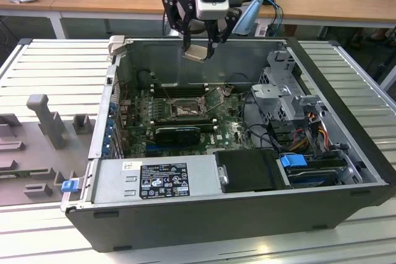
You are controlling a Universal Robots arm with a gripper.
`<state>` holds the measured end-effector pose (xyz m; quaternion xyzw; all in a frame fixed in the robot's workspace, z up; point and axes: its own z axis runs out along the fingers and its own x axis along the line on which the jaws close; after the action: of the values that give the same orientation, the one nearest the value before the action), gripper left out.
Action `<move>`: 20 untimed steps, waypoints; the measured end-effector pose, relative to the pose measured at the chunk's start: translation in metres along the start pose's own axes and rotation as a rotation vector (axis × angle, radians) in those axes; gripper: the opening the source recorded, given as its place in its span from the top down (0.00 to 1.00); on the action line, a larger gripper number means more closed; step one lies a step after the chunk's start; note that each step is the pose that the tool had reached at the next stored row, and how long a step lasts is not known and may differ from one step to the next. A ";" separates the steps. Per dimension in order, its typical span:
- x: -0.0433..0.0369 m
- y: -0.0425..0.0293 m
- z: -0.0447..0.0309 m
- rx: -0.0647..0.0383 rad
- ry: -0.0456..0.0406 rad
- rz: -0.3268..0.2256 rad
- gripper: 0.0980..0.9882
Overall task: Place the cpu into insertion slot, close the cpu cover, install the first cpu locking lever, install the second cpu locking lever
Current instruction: 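Place the cpu into insertion slot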
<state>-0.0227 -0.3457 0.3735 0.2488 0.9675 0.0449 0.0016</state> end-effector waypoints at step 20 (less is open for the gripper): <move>0.0000 -0.0001 0.0008 -0.003 -0.0145 0.164 0.52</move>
<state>-0.0227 -0.3457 0.3726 0.3273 0.9439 0.0446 0.0053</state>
